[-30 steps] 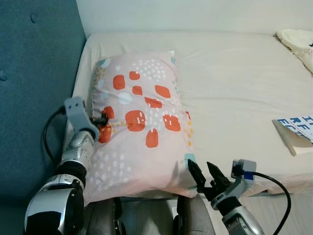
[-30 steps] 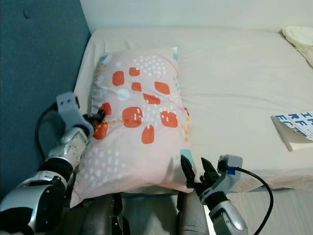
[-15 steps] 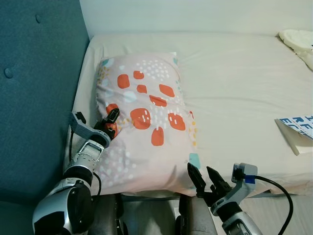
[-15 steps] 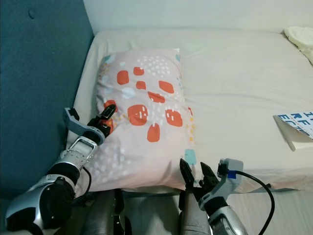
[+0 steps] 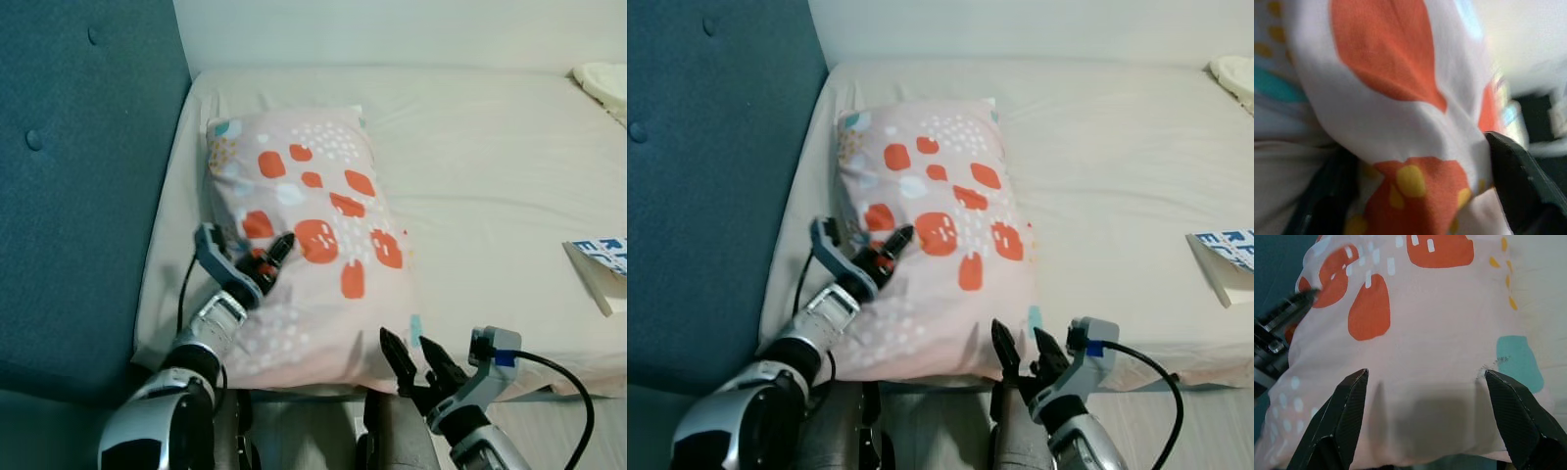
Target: Clean up the room
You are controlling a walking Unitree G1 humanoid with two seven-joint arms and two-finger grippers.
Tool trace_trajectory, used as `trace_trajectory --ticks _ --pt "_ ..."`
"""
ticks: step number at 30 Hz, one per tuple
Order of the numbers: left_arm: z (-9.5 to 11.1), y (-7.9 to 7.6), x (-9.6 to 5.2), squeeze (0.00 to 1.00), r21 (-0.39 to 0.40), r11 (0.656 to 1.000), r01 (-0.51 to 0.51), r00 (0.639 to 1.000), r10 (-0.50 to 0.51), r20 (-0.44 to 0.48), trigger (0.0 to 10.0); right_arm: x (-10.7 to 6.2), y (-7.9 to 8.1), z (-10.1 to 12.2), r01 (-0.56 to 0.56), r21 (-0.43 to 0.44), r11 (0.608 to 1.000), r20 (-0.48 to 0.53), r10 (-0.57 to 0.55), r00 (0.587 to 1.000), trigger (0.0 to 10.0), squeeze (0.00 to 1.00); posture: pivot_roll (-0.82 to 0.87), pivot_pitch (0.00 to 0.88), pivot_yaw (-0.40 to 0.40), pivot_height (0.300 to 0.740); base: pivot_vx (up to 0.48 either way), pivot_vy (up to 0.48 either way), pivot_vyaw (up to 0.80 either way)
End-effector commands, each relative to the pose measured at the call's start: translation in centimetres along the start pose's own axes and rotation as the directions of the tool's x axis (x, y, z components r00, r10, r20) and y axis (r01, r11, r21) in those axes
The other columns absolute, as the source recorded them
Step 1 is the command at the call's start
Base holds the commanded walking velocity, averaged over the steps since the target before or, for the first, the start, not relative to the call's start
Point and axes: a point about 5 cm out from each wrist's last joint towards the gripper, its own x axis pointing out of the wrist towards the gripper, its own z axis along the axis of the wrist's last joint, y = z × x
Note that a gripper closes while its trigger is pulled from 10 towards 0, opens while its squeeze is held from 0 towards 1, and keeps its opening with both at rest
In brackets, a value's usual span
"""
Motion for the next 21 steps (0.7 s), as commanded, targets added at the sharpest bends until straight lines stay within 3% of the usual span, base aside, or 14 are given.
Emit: trace_trajectory --ticks 1,2,3,6,9,10,12,14,15,19,20,21 --pt "-3.3 -0.7 0.1 0.0 0.037 0.999 0.003 0.992 0.002 -0.127 0.0 -0.4 -0.2 0.0 0.021 0.006 1.0 -0.009 -0.021 1.0 10.0 0.0 -0.02 0.333 -0.005 0.598 0.0 0.0 0.0" --pt "-3.3 -0.7 0.1 0.0 0.037 0.999 0.003 0.992 0.002 -0.127 0.0 -0.4 -0.2 0.0 0.021 0.006 1.0 -0.009 -0.021 1.0 10.0 0.0 -0.02 0.333 -0.005 0.598 0.0 0.0 0.0" --pt "-3.3 -0.8 0.2 0.0 0.126 0.992 -0.002 0.991 0.019 -0.136 0.0 -0.4 -0.2 0.1 0.025 0.008 1.0 -0.003 -0.025 1.0 10.0 0.0 -0.02 0.331 -0.003 0.598 0.0 0.0 0.0" --pt "-2.8 -0.9 0.4 0.0 0.184 0.983 -0.01 0.992 0.033 -0.12 0.0 -0.3 -0.2 0.1 0.027 0.008 1.0 -0.001 -0.027 1.0 10.0 0.0 -0.02 0.331 -0.002 0.598 0.0 0.0 0.0" --pt "0.8 -1.2 1.2 0.0 0.338 0.937 -0.086 0.996 0.092 -0.002 0.0 -0.2 -0.2 0.2 0.031 0.012 0.999 0.004 -0.031 1.0 10.0 0.0 -0.01 0.325 0.001 0.598 0.0 0.0 0.0" --pt "0.8 -1.2 1.2 0.0 0.338 0.937 -0.086 0.996 0.092 -0.002 0.0 -0.2 -0.2 0.2 0.031 0.012 0.999 0.004 -0.031 1.0 10.0 0.0 -0.01 0.325 0.001 0.598 0.0 0.0 0.0" --pt "2.9 -1.2 1.4 0.0 0.358 0.925 -0.131 0.991 0.111 0.076 0.0 -0.1 -0.2 0.2 0.032 0.012 0.999 0.004 -0.032 0.999 10.0 0.0 0.0 0.323 0.003 0.598 0.0 0.0 0.0" --pt "2.9 -1.2 1.4 0.0 0.358 0.925 -0.131 0.991 0.111 0.076 0.0 -0.1 -0.2 0.2 0.032 0.012 0.999 0.004 -0.032 0.999 10.0 0.0 0.0 0.323 0.003 0.598 0.0 0.0 0.0" --pt "5.5 -1.2 1.4 0.0 0.377 0.906 -0.192 0.976 0.136 0.171 0.0 0.1 -0.2 0.1 0.032 0.013 0.999 0.004 -0.032 0.999 10.0 0.0 0.0 0.318 0.006 0.598 0.0 0.0 0.0" --pt "7.3 -1.3 1.3 0.0 0.396 0.888 -0.233 0.961 0.147 0.236 0.0 0.2 -0.2 0.1 0.032 0.014 0.999 0.003 -0.032 0.999 10.0 0.0 0.01 0.317 0.006 0.598 0.0 0.0 0.0" --pt "9.0 -1.3 0.9 0.0 0.439 0.854 -0.28 0.941 0.155 0.301 0.0 0.2 -0.1 0.0 0.032 0.015 0.999 0.002 -0.032 0.999 10.0 0.0 0.01 0.317 0.007 0.598 0.0 0.0 0.0" --pt "9.0 -1.3 0.9 0.0 0.439 0.854 -0.28 0.941 0.155 0.301 0.0 0.2 -0.1 0.0 0.032 0.015 0.999 0.002 -0.032 0.999 10.0 0.0 0.01 0.317 0.007 0.598 0.0 0.0 0.0"
